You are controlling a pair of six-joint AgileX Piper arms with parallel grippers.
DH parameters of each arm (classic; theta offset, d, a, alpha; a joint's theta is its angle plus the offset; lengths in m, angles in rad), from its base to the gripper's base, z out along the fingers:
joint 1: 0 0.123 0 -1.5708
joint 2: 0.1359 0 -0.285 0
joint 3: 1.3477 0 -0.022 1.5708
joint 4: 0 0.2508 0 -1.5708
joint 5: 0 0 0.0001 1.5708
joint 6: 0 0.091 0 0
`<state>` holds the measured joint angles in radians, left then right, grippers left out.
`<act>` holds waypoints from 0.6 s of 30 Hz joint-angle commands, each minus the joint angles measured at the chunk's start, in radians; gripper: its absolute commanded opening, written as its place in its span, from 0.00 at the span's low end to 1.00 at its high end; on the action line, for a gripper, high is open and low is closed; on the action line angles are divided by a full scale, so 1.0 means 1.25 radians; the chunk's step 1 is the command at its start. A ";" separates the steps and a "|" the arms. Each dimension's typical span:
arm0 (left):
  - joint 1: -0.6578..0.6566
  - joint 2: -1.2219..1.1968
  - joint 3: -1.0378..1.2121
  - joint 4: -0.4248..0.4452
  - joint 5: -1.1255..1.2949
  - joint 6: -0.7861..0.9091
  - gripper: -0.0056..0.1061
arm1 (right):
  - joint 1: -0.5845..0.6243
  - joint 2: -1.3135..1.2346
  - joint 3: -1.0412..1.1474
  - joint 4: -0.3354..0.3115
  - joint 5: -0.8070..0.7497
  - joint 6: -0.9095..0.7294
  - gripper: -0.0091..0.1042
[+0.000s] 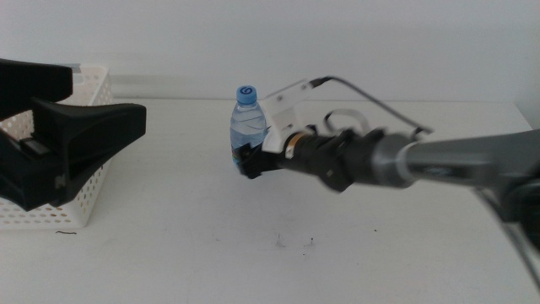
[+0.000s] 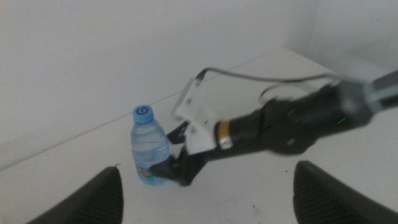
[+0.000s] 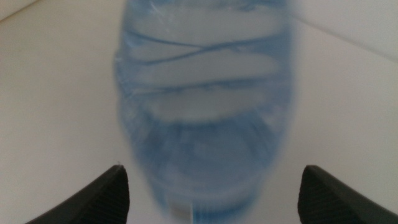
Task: Use arms to grab the bottles and put them into the dustbin to the left of the table.
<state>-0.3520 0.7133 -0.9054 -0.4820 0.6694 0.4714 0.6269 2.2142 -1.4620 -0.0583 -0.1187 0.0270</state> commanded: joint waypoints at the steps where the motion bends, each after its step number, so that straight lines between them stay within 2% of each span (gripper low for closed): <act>1: -0.006 -0.003 -0.005 -0.004 -0.009 0.000 0.89 | -0.009 -0.114 0.045 0.001 0.125 0.020 0.90; 7: -0.006 -0.003 -0.005 -0.004 -0.009 0.000 0.89 | -0.006 -0.453 0.224 0.022 0.381 0.019 0.90; 11: -0.006 -0.003 -0.005 -0.004 -0.012 0.002 0.89 | -0.007 -0.684 0.199 0.019 0.567 0.010 0.90; 18: -0.006 -0.003 -0.005 -0.004 -0.012 0.002 0.89 | -0.007 -0.833 0.151 0.018 0.604 0.027 0.89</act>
<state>-0.3520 0.7133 -0.9054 -0.4820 0.6671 0.4714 0.6269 1.1809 -1.2721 -0.0299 0.6099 0.0546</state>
